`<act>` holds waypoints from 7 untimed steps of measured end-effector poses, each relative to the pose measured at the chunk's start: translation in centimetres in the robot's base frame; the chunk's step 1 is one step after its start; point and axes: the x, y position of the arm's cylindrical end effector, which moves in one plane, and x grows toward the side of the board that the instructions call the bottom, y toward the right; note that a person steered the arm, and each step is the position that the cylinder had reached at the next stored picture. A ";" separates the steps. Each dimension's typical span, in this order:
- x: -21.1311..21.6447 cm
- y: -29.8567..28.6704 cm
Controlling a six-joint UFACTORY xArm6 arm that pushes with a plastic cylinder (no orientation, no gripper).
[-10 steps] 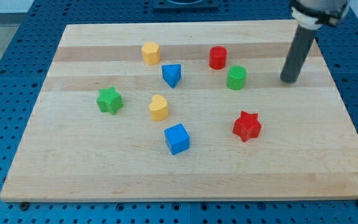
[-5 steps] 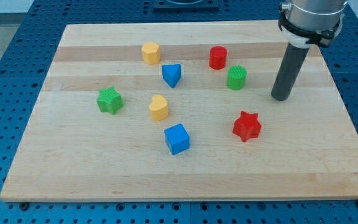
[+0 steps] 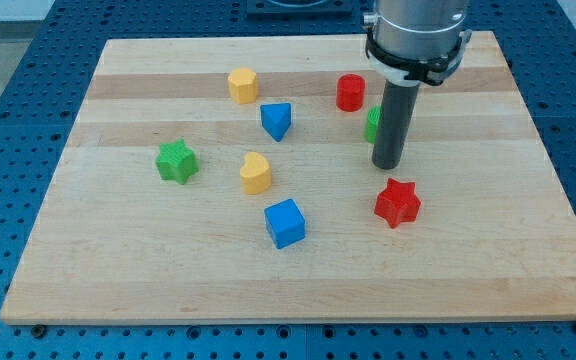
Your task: Point at the blue triangle
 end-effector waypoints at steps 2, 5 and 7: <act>0.0 -0.6; 0.1 -2.6; 0.1 -2.7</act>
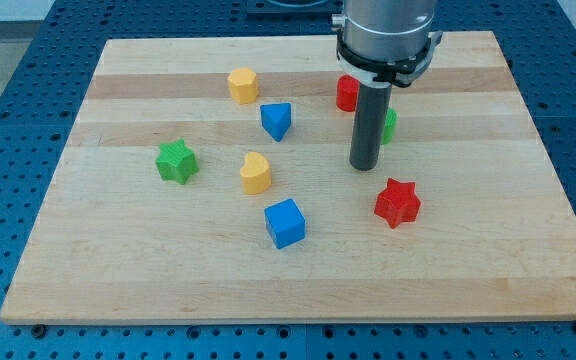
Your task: Point at the blue triangle
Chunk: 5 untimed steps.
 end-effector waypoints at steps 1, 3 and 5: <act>0.0 -1.1; 0.1 -2.2; 0.4 -6.3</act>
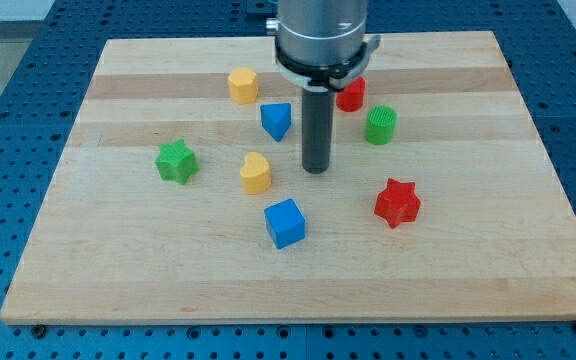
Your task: Point at the blue triangle
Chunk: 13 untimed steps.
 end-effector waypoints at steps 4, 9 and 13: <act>0.0 -1.4; -4.3 -0.3; -4.6 -0.5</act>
